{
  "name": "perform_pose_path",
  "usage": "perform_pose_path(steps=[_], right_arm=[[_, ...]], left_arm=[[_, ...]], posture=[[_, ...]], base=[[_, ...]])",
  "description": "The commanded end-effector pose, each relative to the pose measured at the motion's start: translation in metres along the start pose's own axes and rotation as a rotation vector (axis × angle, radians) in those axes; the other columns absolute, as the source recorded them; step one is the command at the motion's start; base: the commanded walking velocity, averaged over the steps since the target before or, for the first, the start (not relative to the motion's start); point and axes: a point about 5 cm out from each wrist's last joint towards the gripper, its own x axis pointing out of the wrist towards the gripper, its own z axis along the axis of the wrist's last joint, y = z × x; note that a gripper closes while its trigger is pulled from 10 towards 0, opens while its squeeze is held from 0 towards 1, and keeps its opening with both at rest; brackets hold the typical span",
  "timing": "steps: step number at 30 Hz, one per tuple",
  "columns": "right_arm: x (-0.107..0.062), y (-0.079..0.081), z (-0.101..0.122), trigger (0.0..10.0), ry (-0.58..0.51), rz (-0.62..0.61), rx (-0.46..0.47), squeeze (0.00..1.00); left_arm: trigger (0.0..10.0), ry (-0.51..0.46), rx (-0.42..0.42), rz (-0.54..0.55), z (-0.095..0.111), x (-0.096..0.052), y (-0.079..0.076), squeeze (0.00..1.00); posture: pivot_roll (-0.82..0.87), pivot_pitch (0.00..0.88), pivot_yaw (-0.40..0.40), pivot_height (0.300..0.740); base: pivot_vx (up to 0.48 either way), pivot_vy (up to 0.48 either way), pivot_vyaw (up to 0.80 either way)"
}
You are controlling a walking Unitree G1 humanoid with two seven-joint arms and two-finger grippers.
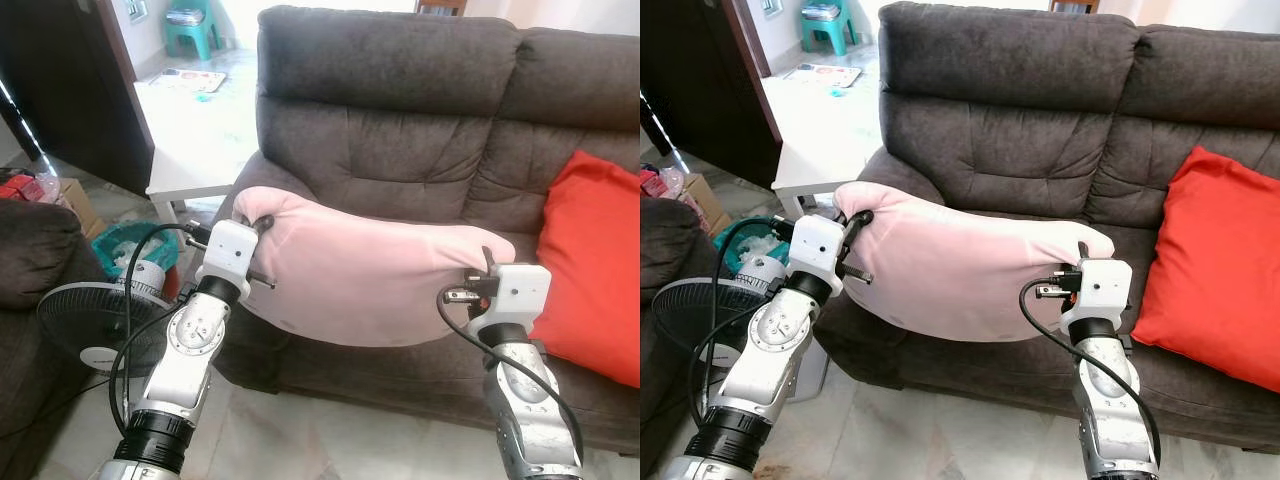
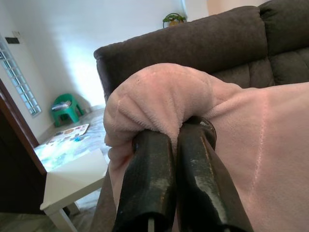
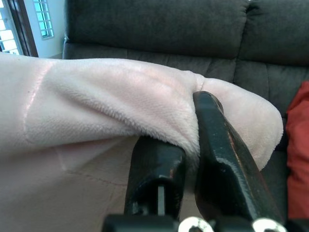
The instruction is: Move the pillow to the sofa from floor
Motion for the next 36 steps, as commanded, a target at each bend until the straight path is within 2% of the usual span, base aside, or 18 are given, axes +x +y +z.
perform_pose_path(steps=[1, 8, 20, 36], right_arm=[[0.0057, -0.0082, 0.0161, 10.0, -0.075, -0.037, -0.004, 0.0], [0.0059, -0.0078, 0.0147, 10.0, -0.069, -0.039, -0.028, 0.0], [0.0067, -0.0114, 0.0113, 10.0, -0.045, -0.082, -0.022, 0.0], [0.0089, -0.0093, 0.0108, 10.0, -0.044, -0.079, -0.009, 0.0]], left_arm=[[10.0, -0.028, 0.008, 0.094, 0.006, 0.0031, 0.0215, 0.0], [10.0, -0.031, 0.005, 0.085, 0.0063, 0.0034, 0.0196, 0.0], [10.0, -0.027, 0.013, 0.065, 0.0059, 0.0046, 0.0191, 0.0], [10.0, -0.035, 0.008, 0.057, 0.0072, 0.0068, 0.0177, 0.0]], posture=[[0.06, 0.027, -0.041, 0.74], [0.06, 0.028, -0.04, 0.74], [0.06, 0.018, -0.036, 0.74], [0.06, 0.02, -0.038, 0.74]], base=[[0.255, 0.0, 0.0], [0.268, 0.0, 0.0], [0.0, 0.0, 0.0], [0.259, 0.0, 0.0]])
